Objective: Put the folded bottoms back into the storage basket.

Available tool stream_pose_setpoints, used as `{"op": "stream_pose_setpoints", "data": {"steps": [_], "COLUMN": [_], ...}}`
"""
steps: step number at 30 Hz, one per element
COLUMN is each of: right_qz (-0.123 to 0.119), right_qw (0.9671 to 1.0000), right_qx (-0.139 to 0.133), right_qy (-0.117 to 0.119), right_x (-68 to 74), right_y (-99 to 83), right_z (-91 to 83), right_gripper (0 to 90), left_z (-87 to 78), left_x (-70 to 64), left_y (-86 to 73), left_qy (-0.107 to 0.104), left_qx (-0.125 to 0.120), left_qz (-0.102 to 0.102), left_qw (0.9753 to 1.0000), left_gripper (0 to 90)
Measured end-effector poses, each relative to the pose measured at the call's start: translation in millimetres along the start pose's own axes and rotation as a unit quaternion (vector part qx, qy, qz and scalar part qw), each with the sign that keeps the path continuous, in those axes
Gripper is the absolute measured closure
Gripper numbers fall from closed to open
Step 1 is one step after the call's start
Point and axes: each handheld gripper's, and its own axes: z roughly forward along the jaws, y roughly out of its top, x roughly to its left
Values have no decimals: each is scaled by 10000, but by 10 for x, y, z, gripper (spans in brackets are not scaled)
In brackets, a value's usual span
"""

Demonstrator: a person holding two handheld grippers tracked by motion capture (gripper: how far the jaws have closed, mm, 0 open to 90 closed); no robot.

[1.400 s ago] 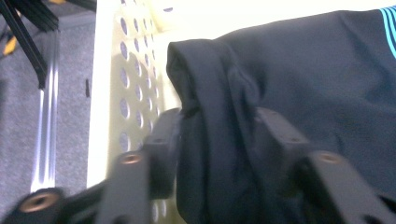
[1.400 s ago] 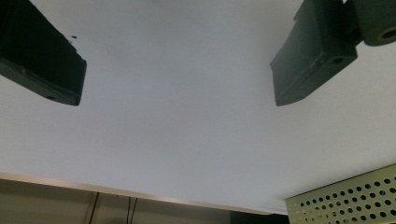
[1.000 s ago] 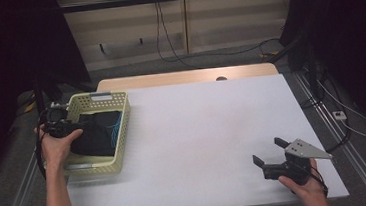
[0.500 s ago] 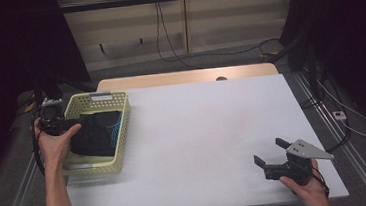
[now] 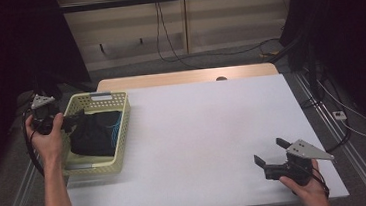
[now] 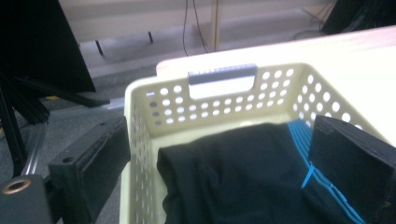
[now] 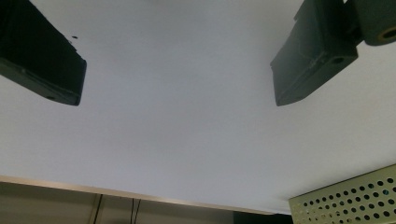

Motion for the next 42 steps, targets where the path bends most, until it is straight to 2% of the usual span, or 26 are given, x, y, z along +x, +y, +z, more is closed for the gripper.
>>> {"op": "stream_pose_setpoints", "data": {"steps": [6, 9, 11, 12, 14, 20, 23, 28, 34, 38, 42], "right_qz": [47, 31, 31, 32, 25, -2, -11, 8, 1, 24, -30], "right_qw": [9999, 9999, 9999, 9999, 9999, 9999, 9999, 9999, 9999, 10000, 10000], "right_qx": [26, 8, 6, 6, -1, -7, 0, 2, -14, 4, 12], "right_qy": [-101, -130, -142, -145, -145, -127, -120, -128, -114, -92, -66], "right_x": [-11, -8, -6, -7, -8, -1, 5, 4, 1, 7, 17], "right_y": [-4, -4, -4, -4, -5, 1, 3, -2, 1, 7, 8], "right_z": [12, 2, -1, -2, -4, 1, 3, 7, 7, 26, 37], "right_gripper": [30, 30, 30, 30, 30, 30, 30, 31, 31, 31, 30], "left_z": [-79, -140, -193, -222, -267, -316, -328, -382, -496, -596, -686], "left_x": [-45, -24, -3, 2, 17, 35, 13, -28, -60, -107, -159], "left_y": [60, 87, 88, 72, 19, -110, -163, -277, -362, -372, -388], "left_qy": [38, 97, 45, -50, -127, -166, -131, -171, -126, -132, -189], "left_qx": [-30, -19, -49, -100, -235, -287, -211, -187, -287, -223, -372], "left_qz": [159, 238, 220, 230, 316, 212, 246, 74, 27, 157, 335], "left_qw": [9999, 9997, 9997, 9997, 9991, 9992, 9994, 9997, 9995, 9995, 9986], "left_gripper": [57, 57, 56, 55, 50, 50, 50, 57, 57, 57, 57]}}
